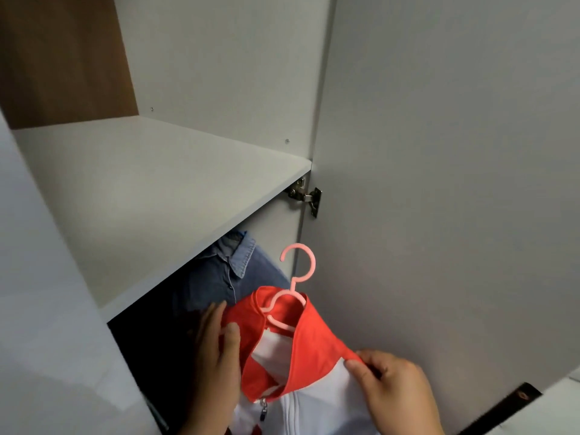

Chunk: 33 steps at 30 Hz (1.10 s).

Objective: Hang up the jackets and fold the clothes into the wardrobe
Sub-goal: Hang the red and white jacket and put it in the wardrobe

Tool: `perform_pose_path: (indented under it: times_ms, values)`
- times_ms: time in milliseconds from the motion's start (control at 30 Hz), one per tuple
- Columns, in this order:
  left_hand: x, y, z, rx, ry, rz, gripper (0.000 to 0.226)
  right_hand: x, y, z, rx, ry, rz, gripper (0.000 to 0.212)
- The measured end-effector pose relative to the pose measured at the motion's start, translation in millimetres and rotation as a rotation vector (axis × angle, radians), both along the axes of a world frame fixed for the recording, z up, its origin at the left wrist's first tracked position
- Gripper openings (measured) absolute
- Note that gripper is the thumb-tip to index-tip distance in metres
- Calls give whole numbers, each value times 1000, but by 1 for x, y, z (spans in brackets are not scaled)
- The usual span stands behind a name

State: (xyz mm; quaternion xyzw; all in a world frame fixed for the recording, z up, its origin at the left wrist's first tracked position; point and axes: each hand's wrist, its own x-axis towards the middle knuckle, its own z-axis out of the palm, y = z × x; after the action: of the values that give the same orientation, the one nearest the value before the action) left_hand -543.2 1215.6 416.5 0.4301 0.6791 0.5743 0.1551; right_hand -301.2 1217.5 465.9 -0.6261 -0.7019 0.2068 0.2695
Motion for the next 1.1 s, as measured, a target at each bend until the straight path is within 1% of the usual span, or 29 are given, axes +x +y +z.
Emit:
perform_pose_path:
  times_ms: [67, 100, 133, 167, 233, 300, 367, 400, 433, 500, 533, 567, 633, 767, 867, 1000, 1100]
  values:
    - [0, -7, 1, 96, 16, -75, 58, -7, 15, 2, 15, 11, 20, 29]
    - [3, -10, 3, 115, 33, -119, 53, -8, 20, 5, 26, 15, 21, 25]
    - [4, -12, 2, 119, 64, -150, 53, -12, 26, 5, 35, 24, 26, 22]
    - [6, -12, 1, 128, 104, -157, 58, -17, 30, 5, 41, 31, 29, 19]
    - [12, -8, -7, 130, 198, -101, 73, -29, 37, 3, 49, 40, 17, 14]
    - [16, 6, -16, 88, 178, -24, 79, -40, 45, -2, 54, 56, 13, 13]
    - [17, 22, -28, 119, 126, 21, 71, -50, 55, -10, 55, 82, 18, 18]
    - [15, 31, -36, 174, 74, 44, 68, -53, 59, -15, 56, 92, 21, 20]
    - [12, 41, -44, 240, -33, 81, 66, -58, 64, -22, 63, 100, 23, 21]
    - [12, 57, -56, 325, -348, 133, 73, -64, 73, -38, 83, 118, 22, 24]
    - [12, 66, -61, 392, -474, 153, 78, -68, 78, -48, 96, 126, 20, 26]
    - [12, 73, -66, 445, -545, 184, 80, -71, 81, -57, 108, 132, 23, 28]
    - [8, 86, -75, 520, -577, 218, 77, -79, 89, -76, 141, 147, 36, 32]
    - [-3, 98, -106, 626, -529, 213, 63, -91, 102, -114, 224, 175, 47, 35]
    - [-10, 105, -125, 696, -345, 226, 50, -97, 112, -137, 271, 196, 66, 32]
    - [-13, 102, -135, 676, -188, 279, 43, -98, 122, -156, 296, 228, 89, 11]
    - [-9, 89, -135, 613, -96, 254, 45, -90, 124, -164, 288, 238, 123, 10]
